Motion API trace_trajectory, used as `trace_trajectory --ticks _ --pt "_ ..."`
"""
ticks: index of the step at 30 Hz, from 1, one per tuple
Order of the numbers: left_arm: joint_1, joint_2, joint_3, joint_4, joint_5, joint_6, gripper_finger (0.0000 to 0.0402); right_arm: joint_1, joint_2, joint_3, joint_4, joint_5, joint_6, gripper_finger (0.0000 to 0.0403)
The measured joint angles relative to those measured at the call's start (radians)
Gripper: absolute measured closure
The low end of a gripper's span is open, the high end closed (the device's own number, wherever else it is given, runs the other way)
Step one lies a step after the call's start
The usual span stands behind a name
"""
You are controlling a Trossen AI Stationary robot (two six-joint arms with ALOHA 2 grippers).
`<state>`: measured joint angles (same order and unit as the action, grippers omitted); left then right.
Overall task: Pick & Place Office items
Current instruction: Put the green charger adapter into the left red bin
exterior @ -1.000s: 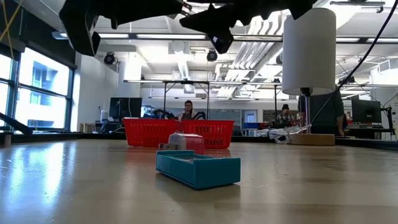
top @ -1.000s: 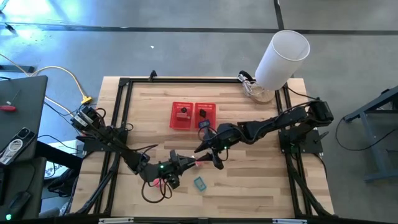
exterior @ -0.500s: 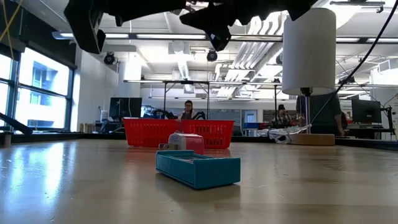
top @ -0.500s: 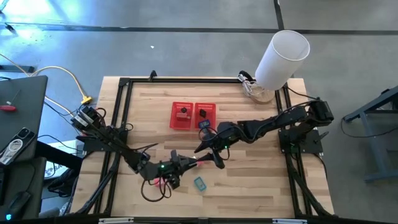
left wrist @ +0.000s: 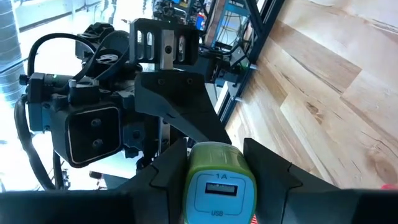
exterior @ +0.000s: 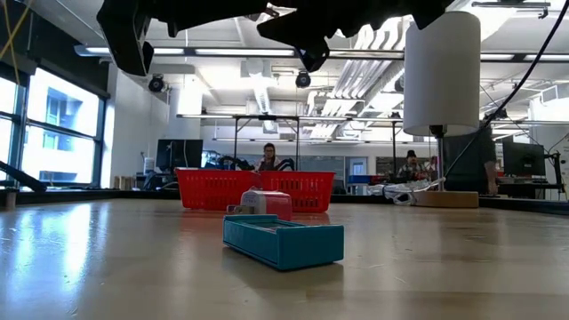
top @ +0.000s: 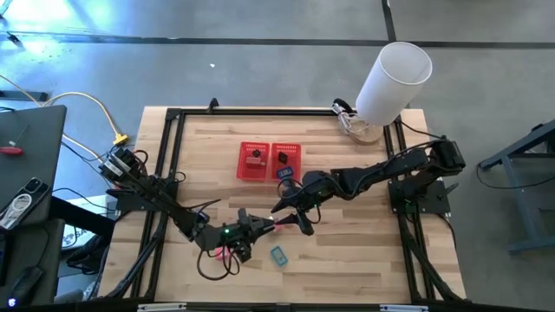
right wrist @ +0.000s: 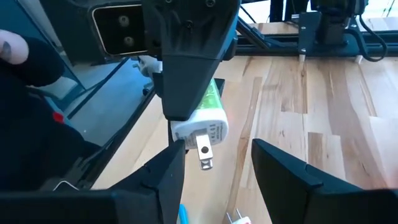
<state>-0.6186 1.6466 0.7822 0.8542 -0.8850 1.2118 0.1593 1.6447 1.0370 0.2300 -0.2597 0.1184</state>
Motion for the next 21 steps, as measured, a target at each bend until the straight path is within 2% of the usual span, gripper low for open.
trace_trajectory --ticks 4,8,16,21 --pt "0.0 0.0 0.0 -0.001 -0.008 0.0 0.0279 0.0 0.0 0.0 -0.002 0.013 0.009 0.0229" --pt "0.001 -0.001 0.0 0.001 -0.008 0.0 0.0279 0.0 0.0 0.0 0.0 -0.039 0.031 0.0214" --pt "0.001 -0.001 0.0 0.0 0.0 -0.004 0.0279 0.0 0.0 0.0 0.01 -0.003 0.051 0.0124" --pt "0.008 -0.001 0.0 0.001 0.021 -0.005 0.0279 0.003 0.0 0.001 0.069 -0.007 0.065 0.0094"
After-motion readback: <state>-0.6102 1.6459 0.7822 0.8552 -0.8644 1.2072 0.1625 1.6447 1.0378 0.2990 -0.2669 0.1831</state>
